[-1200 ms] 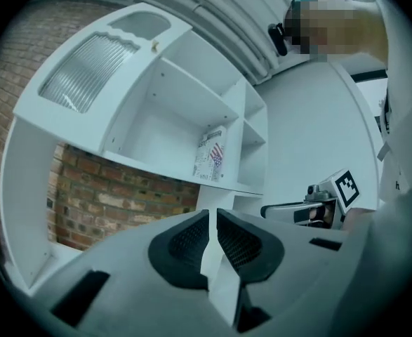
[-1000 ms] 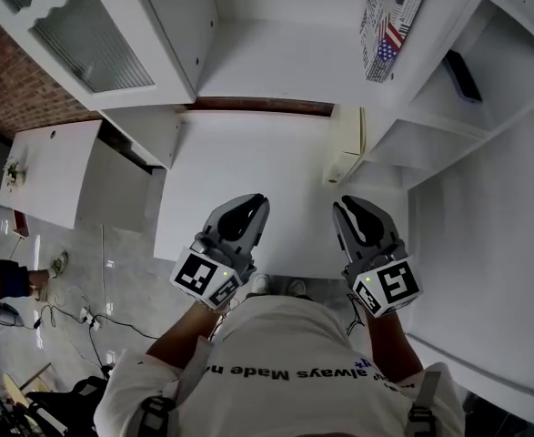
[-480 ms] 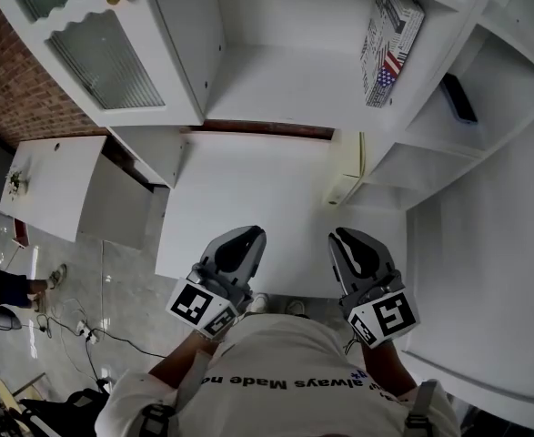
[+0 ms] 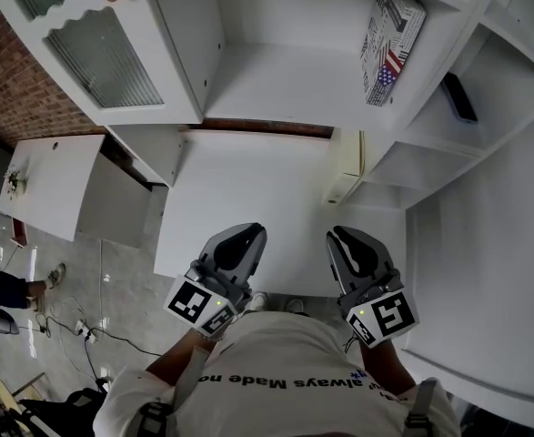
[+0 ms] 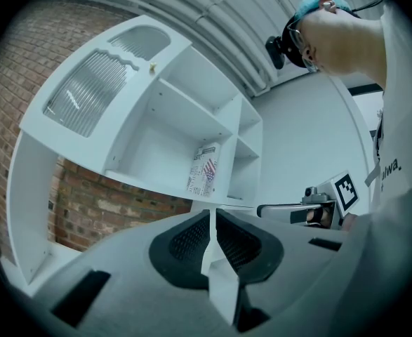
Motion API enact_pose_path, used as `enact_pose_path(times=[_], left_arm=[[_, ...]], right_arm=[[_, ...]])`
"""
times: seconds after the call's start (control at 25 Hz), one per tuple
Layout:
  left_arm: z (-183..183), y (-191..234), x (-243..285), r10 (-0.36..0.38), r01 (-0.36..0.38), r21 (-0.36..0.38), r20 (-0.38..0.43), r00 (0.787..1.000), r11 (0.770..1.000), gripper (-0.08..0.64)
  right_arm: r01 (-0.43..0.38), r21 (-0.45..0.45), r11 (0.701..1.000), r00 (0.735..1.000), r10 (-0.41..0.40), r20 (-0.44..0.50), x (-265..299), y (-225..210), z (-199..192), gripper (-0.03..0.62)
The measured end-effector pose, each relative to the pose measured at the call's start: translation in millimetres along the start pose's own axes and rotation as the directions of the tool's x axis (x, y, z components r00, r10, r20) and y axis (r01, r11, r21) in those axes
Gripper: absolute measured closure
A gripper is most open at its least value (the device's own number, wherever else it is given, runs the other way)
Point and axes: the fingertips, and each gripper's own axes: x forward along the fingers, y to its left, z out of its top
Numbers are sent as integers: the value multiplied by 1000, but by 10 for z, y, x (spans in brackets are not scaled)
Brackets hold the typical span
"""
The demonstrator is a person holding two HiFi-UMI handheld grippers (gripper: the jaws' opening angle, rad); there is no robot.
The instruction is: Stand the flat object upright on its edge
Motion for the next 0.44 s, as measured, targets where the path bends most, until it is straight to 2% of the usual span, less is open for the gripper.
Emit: enact_pose_path(times=[0.44], left_arm=[[-36,-30,71,-15,15,-4,-20,1000,1000,525]], right_arm=[[9,-6,1000,1000,-9,2,9,-62,15,543]])
